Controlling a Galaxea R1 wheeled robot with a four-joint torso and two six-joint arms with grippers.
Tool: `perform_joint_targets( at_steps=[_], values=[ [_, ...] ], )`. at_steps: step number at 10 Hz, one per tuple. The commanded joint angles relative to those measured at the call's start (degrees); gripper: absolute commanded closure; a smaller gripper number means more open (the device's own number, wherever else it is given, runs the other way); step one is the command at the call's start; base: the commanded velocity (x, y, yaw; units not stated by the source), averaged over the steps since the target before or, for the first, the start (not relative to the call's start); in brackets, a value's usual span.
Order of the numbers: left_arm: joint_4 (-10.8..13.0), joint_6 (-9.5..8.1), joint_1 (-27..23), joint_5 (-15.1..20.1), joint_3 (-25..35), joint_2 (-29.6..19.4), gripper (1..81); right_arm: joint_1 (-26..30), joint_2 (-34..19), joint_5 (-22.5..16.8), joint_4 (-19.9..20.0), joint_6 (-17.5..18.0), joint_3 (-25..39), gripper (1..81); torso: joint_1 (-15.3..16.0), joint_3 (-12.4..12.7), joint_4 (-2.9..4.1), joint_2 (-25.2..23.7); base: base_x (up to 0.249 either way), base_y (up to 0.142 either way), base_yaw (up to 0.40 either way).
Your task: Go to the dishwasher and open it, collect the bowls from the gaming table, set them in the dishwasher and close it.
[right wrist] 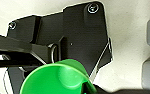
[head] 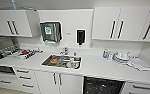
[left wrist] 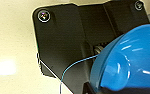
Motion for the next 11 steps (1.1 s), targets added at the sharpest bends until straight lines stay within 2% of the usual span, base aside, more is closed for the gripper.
perform_joint_targets(
  at_steps=[1,7,11],
  values=[
    [0.56,0.13,-1.85,3.56,-0.08,-0.58,81.1,1.35,-0.56,-2.71,-0.26,-0.06,-0.13,81.1,0.0,0.0,0.0,0.0,0.0,0.0,0.0],
    [0.3,0.13,-1.85,3.38,0.17,-0.84,81.1,1.52,-0.47,-2.79,-0.35,-0.06,-0.13,81.1,-0.05,0.0,0.0,0.0,0.014,0.0,0.0],
    [0.56,0.13,-1.85,3.29,0.27,-0.75,81.1,1.52,-0.65,-2.79,-0.17,-0.06,-0.13,81.1,0.13,-0.04,0.0,0.02,0.0,0.0,-0.285]
  ],
)
